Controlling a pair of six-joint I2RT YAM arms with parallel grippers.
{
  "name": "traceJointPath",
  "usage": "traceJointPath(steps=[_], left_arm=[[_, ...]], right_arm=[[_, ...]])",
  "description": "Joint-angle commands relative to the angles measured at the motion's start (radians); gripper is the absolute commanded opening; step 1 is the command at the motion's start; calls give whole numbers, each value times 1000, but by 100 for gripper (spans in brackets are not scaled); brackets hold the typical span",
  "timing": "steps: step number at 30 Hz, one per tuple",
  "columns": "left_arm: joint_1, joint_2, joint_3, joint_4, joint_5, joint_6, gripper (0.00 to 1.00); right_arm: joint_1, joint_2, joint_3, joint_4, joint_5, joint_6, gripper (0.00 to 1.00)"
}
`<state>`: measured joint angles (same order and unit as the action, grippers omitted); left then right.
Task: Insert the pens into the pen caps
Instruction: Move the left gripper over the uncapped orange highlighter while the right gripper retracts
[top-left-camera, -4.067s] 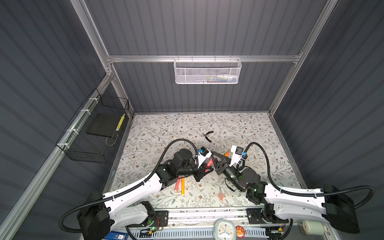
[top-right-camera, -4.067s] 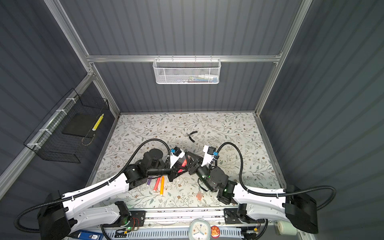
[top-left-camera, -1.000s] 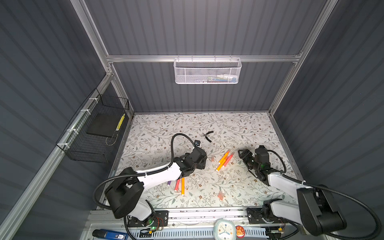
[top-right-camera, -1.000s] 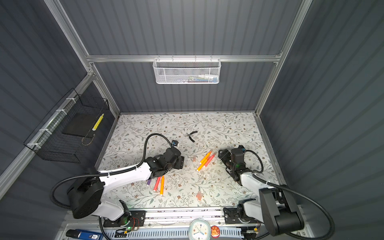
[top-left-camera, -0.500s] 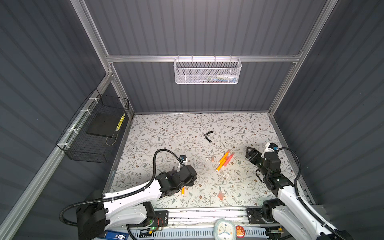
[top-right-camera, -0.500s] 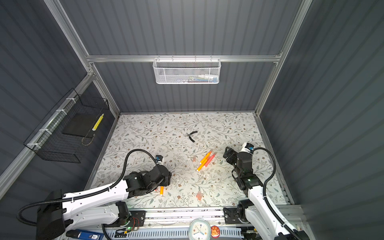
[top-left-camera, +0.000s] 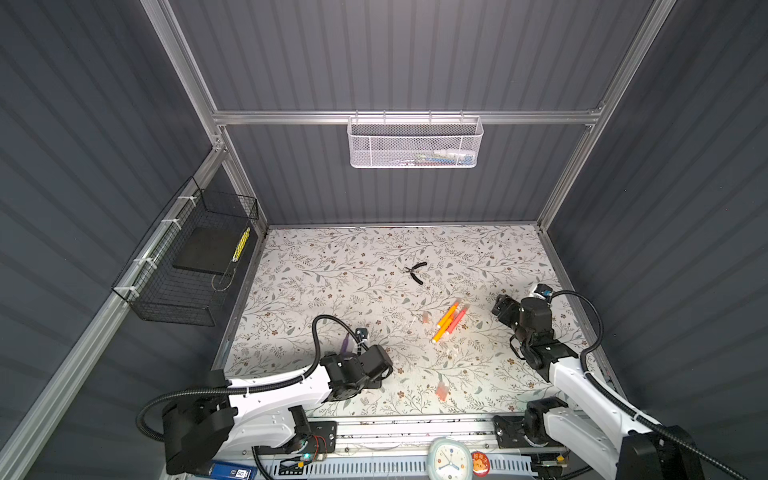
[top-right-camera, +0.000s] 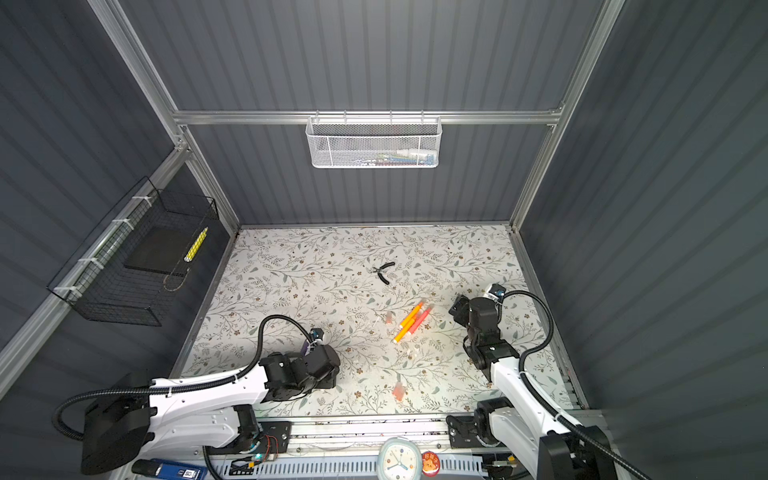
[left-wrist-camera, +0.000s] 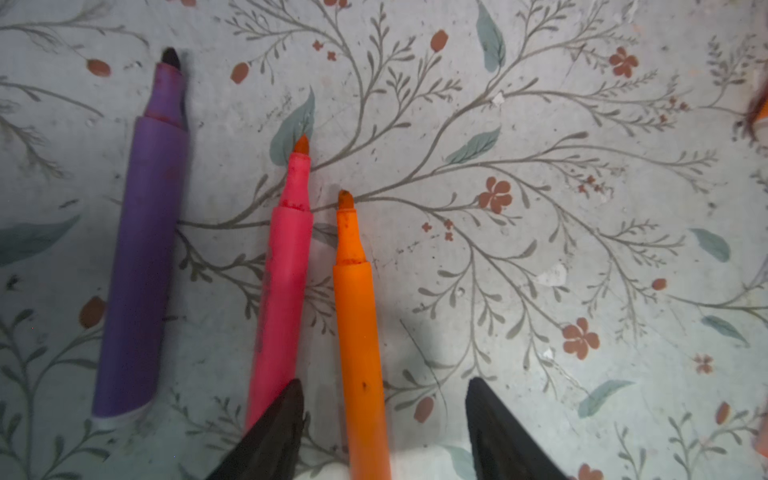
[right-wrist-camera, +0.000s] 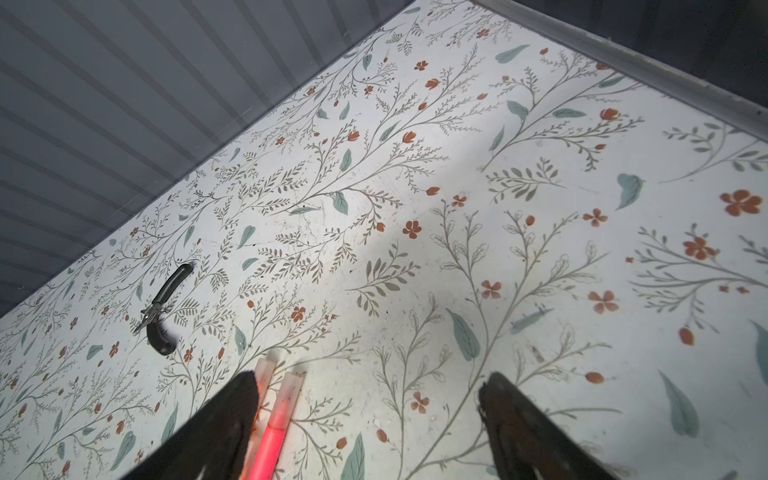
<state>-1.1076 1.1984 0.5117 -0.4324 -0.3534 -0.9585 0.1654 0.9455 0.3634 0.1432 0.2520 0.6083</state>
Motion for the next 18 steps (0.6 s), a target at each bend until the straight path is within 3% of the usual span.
traceJointPath(steps=[1,11,18], left_arm=[[-6,37,5,23,12,-22,61],[-6,92,18,30,31,-20,47],[-15,104,0,35,62,-43,46]], right_arm=[[0,-5,17,19,14,-20,86],[-1,-1,19,19,7,-20,87],[-1,-20,5,22,-6,-25,90]])
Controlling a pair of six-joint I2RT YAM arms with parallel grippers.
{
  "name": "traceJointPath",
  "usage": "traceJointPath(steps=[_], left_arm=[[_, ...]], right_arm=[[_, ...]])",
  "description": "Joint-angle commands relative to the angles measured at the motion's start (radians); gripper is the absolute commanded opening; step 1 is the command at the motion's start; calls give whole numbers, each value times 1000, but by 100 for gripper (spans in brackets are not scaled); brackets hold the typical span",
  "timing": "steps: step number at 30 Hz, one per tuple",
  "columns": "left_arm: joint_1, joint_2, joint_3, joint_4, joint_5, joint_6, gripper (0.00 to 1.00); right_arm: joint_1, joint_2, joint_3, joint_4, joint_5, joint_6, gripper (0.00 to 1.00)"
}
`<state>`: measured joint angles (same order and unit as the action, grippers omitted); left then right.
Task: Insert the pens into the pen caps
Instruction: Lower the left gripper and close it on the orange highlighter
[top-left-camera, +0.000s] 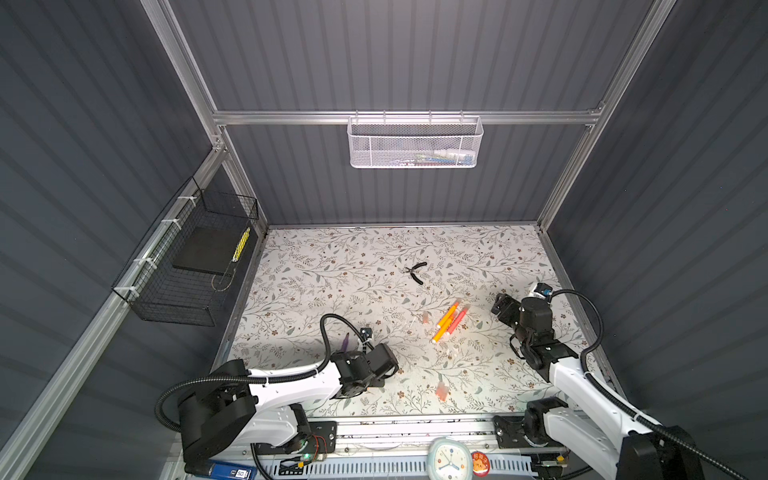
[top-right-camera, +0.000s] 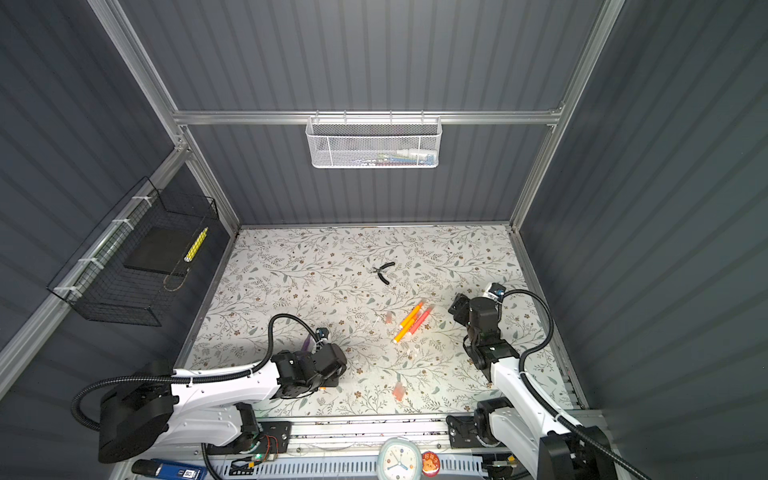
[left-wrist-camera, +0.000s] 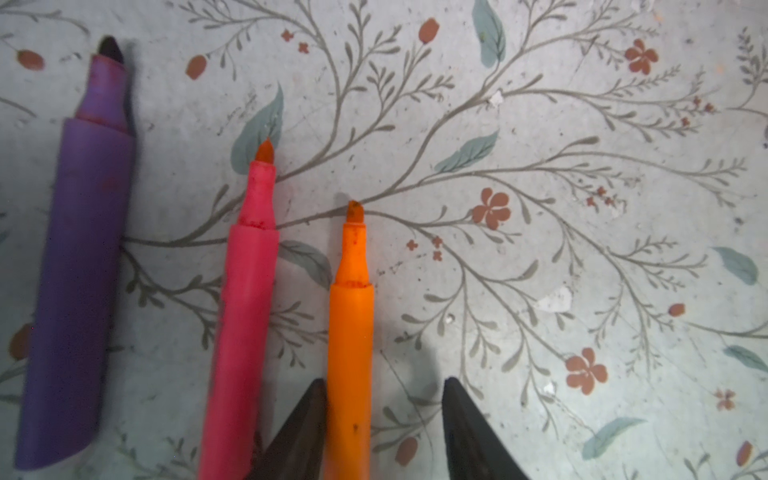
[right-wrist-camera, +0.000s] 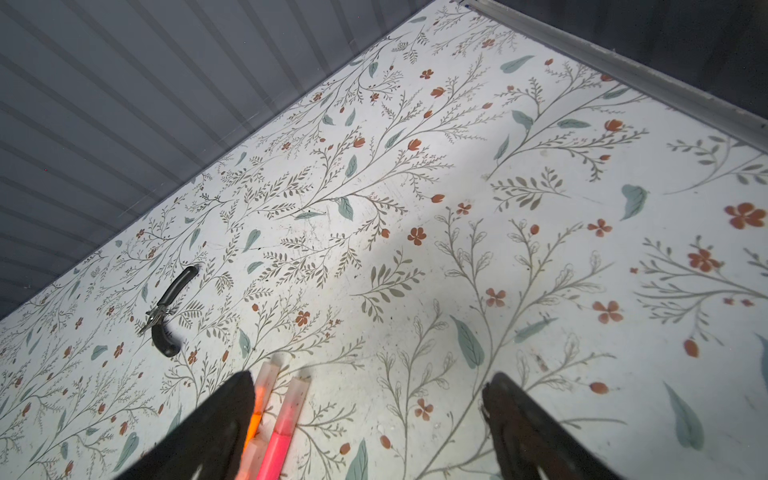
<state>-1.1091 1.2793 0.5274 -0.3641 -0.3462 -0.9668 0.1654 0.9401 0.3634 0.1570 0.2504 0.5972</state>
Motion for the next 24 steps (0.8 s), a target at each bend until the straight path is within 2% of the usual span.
traceJointPath(steps=[1,8,15,24], left_arm=[[-17,20,-12,-43,53,-40,47],[-73,14,22,-157,33,-62,47],[-127,55,19,-187,25,-108,46],[-144,143,13,-132,0,-105,24]], right_arm=[[-1,-12,6,10,-5,-14,90],[-1,2,14,10,-7,-12,89],[-1,-3,9,10,-11,-9,90],[-1,-21,0,12,-32,-17,91]])
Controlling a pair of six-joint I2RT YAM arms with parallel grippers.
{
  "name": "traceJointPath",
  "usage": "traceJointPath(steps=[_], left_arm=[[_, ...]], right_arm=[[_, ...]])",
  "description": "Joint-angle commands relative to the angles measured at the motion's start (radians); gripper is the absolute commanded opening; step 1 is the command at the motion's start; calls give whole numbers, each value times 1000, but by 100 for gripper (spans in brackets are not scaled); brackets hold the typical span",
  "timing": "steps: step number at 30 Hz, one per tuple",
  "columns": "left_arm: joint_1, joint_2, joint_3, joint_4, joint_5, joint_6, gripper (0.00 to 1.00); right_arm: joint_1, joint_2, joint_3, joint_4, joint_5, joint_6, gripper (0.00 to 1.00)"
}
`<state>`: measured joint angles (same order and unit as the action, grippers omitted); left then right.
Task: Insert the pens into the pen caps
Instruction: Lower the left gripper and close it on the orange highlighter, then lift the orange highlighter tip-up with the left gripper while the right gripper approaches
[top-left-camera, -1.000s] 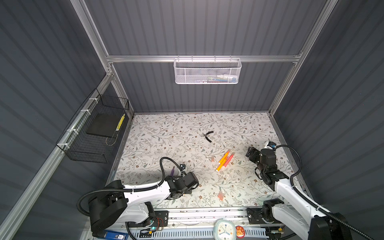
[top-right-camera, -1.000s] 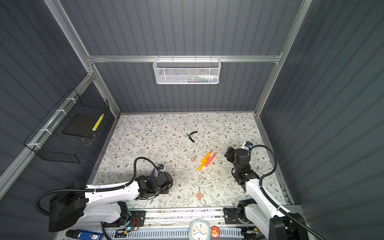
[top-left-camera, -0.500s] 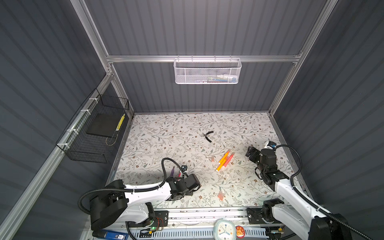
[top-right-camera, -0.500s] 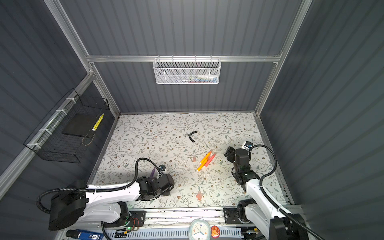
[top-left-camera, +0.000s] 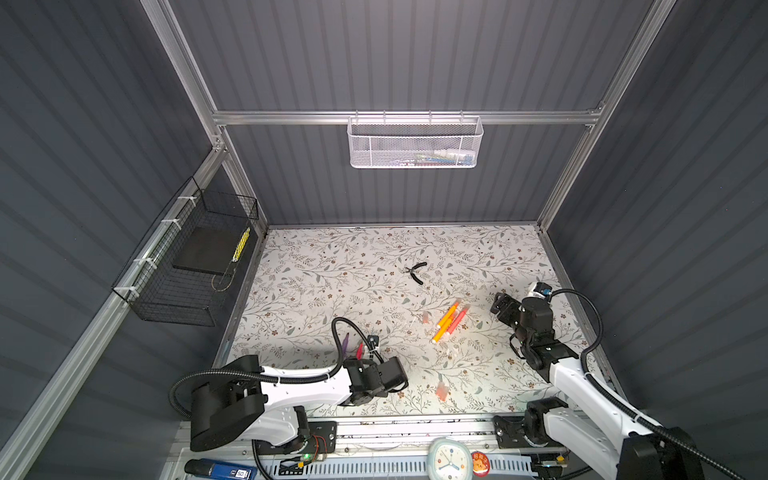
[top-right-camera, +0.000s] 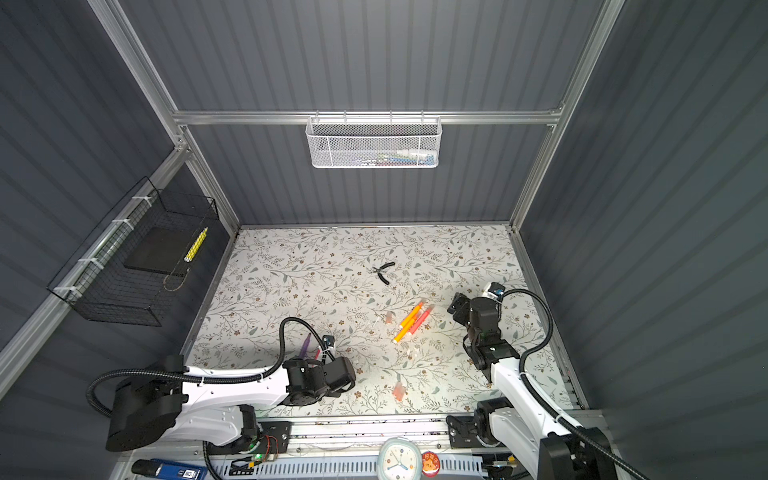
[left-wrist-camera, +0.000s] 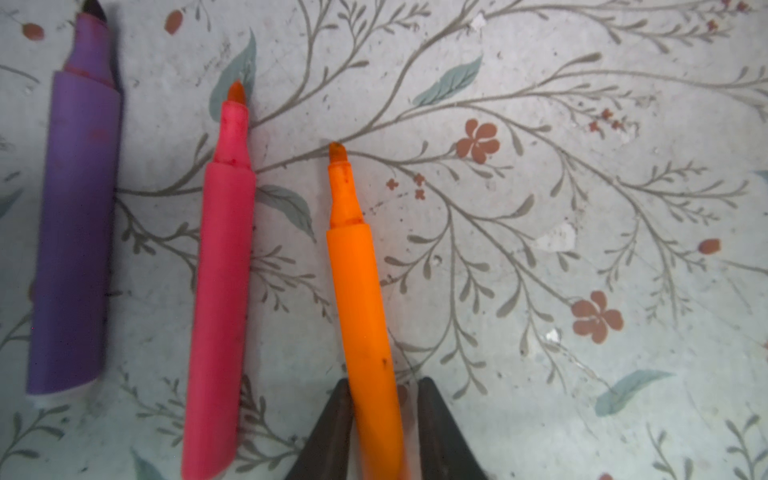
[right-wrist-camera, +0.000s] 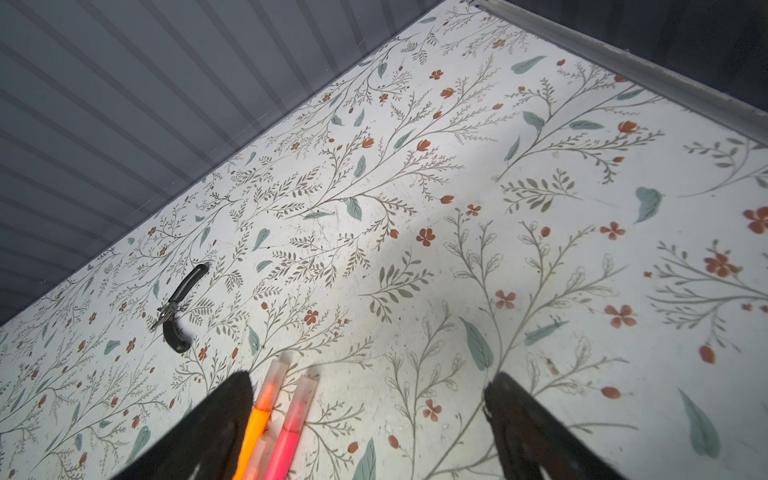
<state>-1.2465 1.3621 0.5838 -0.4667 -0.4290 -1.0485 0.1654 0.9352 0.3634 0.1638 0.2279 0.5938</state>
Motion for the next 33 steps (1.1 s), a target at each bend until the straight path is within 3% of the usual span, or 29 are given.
traceJointPath(steps=[1,9,22,27,33], left_arm=[[-8,63,-44,-22,83,-22,21],[-10,64,-43,-11,61,-11,5],[-10,-145,-75,54,-46,-14,0],[-10,-170,-38,62,-80,62,0],[-10,-172,119,67,-227,299,0]], right_arm=[[-1,-17,0,5,-10,-13,91],[-1,-7,8,-2,-15,-16,91],[0,-85,-35,-3,-74,-33,93],[0,-111,-44,-8,-108,-31,93],[21,-154,-66,-30,-262,30,91]])
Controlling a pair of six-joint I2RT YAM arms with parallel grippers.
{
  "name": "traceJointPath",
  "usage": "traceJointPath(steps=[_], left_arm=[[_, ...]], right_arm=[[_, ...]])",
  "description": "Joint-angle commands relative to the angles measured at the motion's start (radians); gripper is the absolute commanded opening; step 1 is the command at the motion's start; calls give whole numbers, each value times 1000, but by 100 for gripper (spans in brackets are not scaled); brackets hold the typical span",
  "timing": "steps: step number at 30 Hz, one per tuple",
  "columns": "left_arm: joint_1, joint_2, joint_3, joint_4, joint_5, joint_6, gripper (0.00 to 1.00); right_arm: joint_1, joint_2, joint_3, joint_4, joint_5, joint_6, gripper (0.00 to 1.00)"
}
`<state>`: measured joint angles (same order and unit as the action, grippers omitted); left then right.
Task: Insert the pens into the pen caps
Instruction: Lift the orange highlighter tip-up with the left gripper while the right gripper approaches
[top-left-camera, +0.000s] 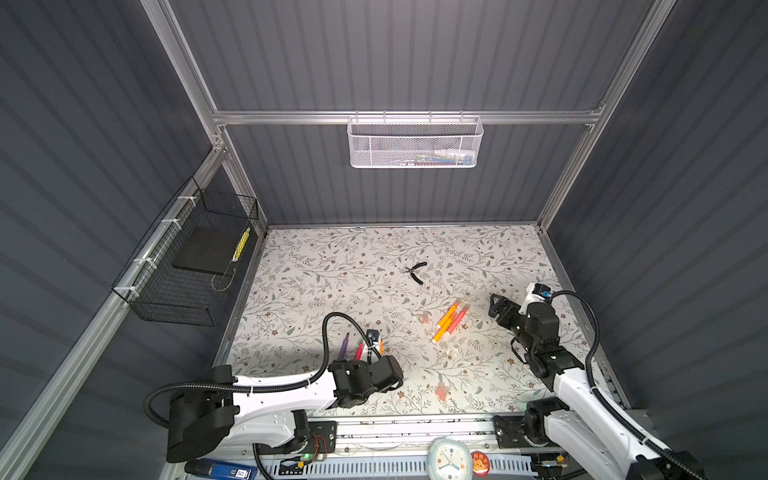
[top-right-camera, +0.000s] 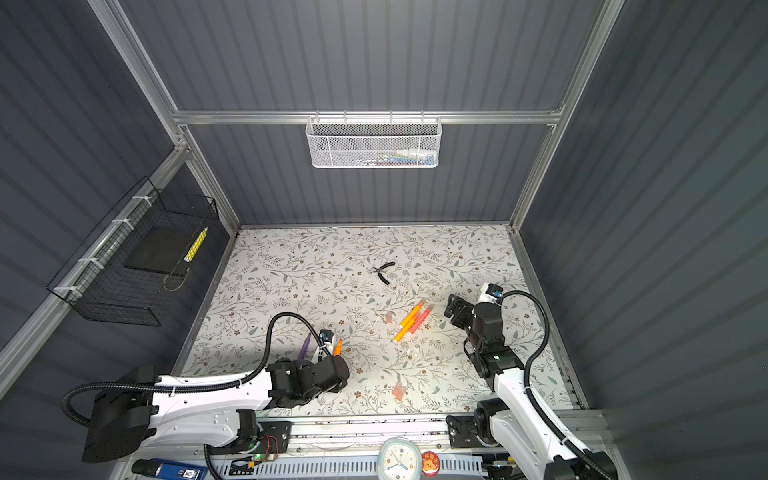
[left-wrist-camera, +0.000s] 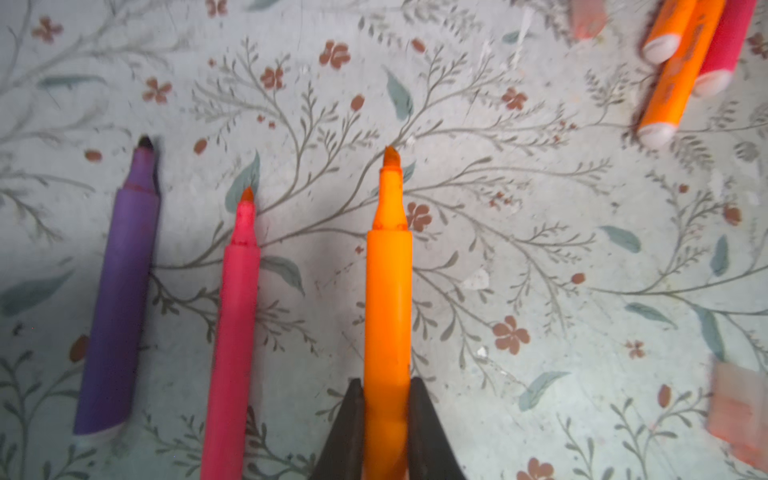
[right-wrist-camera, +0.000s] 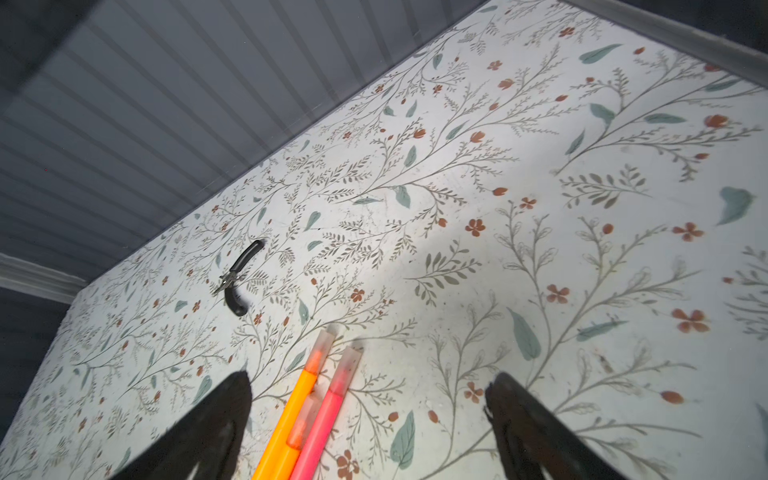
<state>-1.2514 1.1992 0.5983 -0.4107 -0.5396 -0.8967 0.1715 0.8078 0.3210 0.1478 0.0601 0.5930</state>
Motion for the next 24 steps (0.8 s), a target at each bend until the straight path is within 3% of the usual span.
traceJointPath(steps=[1,5,12,14,19,24], left_arm=[[-5,-2,135,35,-138,195,0],[-3,52,168,221,-146,366,0],[-2,183,96,524,-133,520,0],[-2,220,82,632,-83,568,0],[-3,285,27,781,81,497,0],[-3,272,-25,855,122,470,0]], right_arm=[[30,-41,-26,-21,-118,42,90],[148,-127,-26,-82,-131,78,90],[334,-271,-92,-9,-177,163,91],[362,-319,-112,-1,-184,189,91],[388,-400,-128,10,-231,243,90],[433,-395,-176,126,-293,303,90]])
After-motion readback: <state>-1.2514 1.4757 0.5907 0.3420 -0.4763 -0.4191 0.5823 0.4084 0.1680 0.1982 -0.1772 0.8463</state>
